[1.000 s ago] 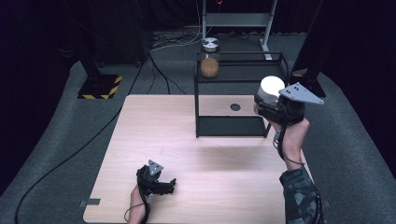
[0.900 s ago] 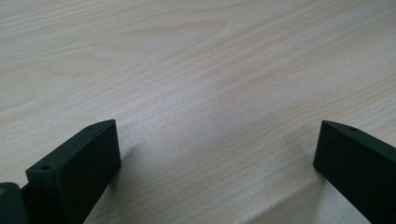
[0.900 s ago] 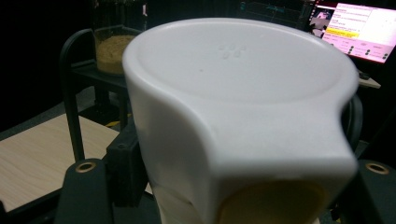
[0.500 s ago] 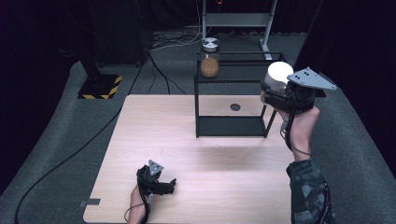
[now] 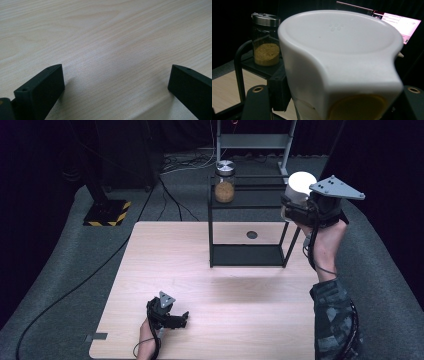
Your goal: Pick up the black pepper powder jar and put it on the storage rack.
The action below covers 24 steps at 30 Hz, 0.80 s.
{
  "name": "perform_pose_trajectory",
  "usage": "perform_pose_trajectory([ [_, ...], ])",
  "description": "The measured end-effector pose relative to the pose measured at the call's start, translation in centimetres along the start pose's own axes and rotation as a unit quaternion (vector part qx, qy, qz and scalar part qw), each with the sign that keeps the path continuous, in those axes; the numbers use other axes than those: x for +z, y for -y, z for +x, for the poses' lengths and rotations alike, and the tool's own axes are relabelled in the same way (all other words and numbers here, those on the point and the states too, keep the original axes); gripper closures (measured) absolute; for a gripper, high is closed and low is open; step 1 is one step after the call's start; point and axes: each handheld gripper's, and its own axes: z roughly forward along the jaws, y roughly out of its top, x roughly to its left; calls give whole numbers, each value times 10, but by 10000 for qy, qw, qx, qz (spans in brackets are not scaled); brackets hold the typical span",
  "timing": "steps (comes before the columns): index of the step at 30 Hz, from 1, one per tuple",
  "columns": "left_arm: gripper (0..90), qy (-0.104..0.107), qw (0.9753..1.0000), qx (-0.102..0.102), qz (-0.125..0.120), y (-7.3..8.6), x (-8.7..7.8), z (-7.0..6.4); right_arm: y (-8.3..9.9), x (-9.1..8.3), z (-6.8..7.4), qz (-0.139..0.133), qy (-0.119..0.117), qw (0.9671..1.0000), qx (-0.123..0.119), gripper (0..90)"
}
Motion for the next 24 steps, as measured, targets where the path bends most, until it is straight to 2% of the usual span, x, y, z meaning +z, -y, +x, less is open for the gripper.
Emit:
perform_pose_trajectory([
  [24, 1, 23, 10000, 26, 2, 0, 0, 0, -30, 23, -12, 162, 176, 9997, 38, 299],
])
